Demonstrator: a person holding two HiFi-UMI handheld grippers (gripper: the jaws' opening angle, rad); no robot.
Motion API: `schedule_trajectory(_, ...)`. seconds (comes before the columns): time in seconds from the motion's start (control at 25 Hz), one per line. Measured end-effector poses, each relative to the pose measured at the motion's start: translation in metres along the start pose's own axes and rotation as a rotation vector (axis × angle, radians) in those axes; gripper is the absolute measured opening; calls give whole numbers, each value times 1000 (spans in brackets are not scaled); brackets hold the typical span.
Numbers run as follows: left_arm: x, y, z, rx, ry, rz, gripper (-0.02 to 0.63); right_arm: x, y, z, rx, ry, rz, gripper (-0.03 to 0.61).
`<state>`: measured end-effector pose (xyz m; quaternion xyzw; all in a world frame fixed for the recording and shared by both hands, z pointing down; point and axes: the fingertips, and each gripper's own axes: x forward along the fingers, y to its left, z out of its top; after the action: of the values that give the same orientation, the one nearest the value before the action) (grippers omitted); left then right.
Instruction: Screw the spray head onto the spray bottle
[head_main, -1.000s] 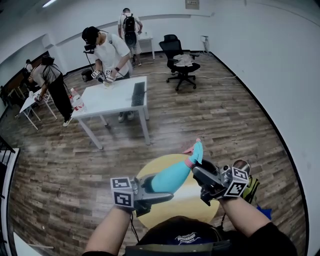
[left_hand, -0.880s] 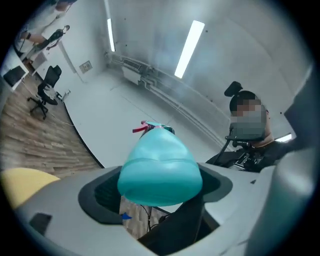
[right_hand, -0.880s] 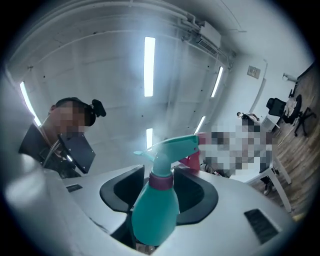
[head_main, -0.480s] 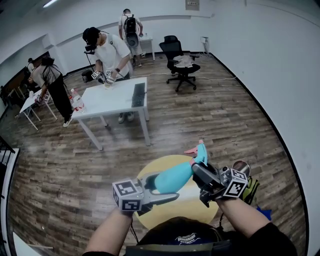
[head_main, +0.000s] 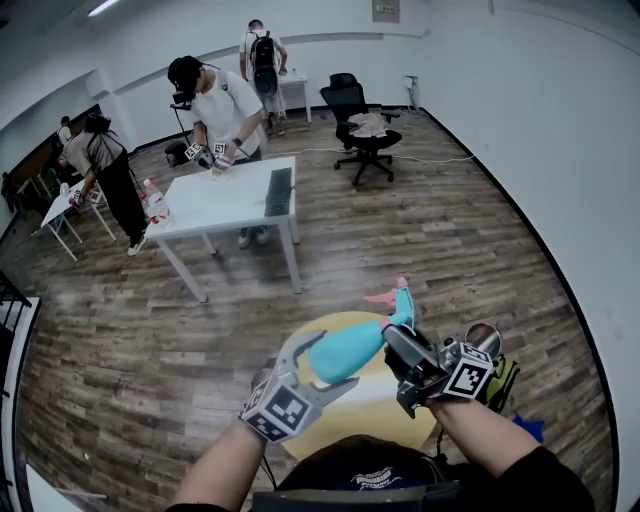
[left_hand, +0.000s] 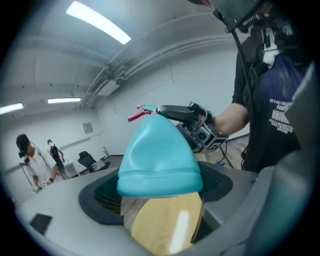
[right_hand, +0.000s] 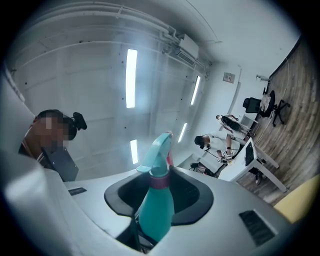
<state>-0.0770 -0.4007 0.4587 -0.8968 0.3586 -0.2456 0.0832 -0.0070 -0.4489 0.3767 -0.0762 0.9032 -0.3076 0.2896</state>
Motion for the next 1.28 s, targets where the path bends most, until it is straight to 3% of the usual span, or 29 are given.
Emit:
schedule_trajectory(0.2, -6, 21, -3, 255, 147, 252, 448, 10, -4, -5, 70, -28, -34, 149)
schedule_trajectory(0.28, -4, 23, -6, 262, 157, 252, 448, 10, -7, -5, 99, -37, -46, 155)
schedule_trajectory(0.4, 3, 6, -6, 0, 49, 10, 448, 4, -6, -3, -22, 19, -45, 149)
schedule_trajectory(0.52, -3, -14, 5, -294, -90, -274, 446, 6, 10, -2, -148, 78, 24, 152)
schedule_trajectory(0.64, -18, -29, 13, -528, -182, -508, 448, 10, 26, -8, -198, 122, 103, 154)
schedule_trajectory(0.8, -34, -44, 20, -695, -260, -727, 448, 12, 46, -15, -205, 165, 205, 162)
schedule_trajectory(0.88, -37, -48, 25, -736, -274, -785, 448, 12, 51, -15, -200, 164, 235, 160)
schedule_trajectory(1.04, -32, -44, 23, -694, -266, -712, 448, 11, 44, -11, -152, 127, 214, 146)
schedule_trajectory(1.28, -14, -41, 10, -510, -151, -535, 449, 8, 29, -10, -97, 101, 148, 144)
